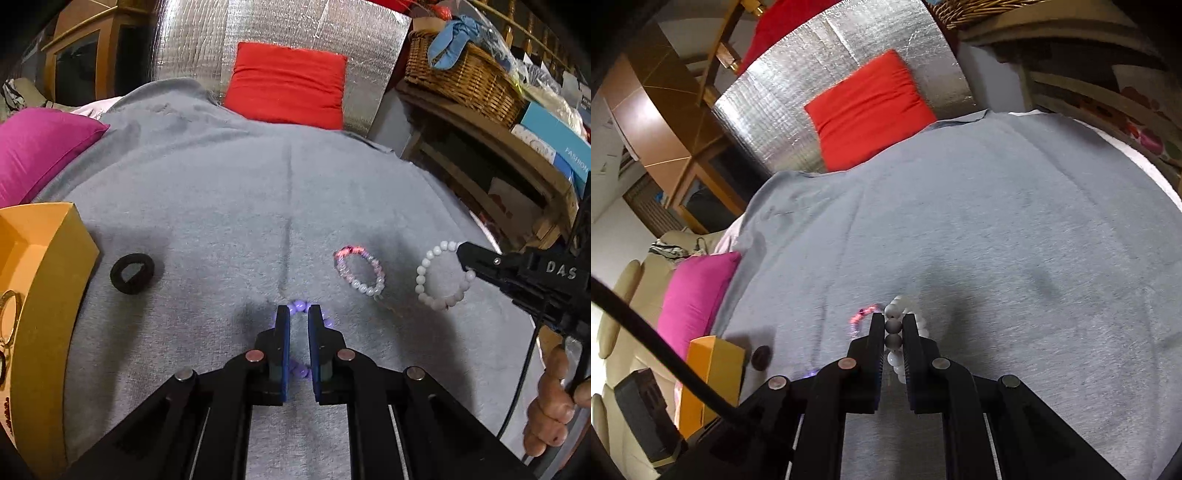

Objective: Organize jewelry
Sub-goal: 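Close the left tool on the purple bead bracelet while the right tool holds the white bracelet, then carry the purple and white bracelets over the orange box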

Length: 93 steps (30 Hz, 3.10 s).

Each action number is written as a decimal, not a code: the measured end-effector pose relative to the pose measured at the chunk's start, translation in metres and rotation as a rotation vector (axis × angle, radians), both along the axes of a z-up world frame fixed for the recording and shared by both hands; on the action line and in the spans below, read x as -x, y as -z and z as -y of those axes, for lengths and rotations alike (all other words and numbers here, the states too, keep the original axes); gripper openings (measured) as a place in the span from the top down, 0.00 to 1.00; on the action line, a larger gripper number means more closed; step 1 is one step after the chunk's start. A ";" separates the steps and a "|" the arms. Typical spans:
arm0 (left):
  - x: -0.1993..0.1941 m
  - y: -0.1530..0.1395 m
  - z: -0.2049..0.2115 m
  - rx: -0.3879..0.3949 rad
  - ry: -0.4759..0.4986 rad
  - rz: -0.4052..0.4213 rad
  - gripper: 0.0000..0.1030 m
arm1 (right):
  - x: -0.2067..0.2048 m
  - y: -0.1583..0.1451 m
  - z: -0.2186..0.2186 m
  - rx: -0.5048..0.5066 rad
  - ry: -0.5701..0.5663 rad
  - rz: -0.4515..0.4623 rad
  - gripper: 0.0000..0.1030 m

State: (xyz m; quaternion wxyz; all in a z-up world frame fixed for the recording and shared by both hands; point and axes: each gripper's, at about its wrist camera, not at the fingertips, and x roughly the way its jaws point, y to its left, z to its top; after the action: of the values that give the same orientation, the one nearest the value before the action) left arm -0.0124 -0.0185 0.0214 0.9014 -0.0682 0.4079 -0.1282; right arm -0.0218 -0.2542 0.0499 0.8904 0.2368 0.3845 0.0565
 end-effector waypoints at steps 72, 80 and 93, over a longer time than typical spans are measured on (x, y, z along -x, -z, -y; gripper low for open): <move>0.070 -0.068 -0.049 -0.087 -0.154 0.277 0.91 | 0.041 -0.032 -0.080 -0.007 -0.205 0.206 0.90; 0.086 -0.074 -0.066 -0.107 -0.208 0.309 0.91 | 0.055 -0.035 -0.099 -0.025 -0.234 0.236 0.89; 0.137 -0.095 -0.113 -0.119 -0.308 0.347 0.91 | 0.086 -0.046 -0.142 -0.081 -0.312 0.310 0.89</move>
State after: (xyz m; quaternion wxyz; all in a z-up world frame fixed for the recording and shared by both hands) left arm -0.1498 0.0944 0.1169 0.9694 -0.0534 0.2383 0.0253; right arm -0.1073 -0.1119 0.0962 0.9091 0.1987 0.2723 0.2446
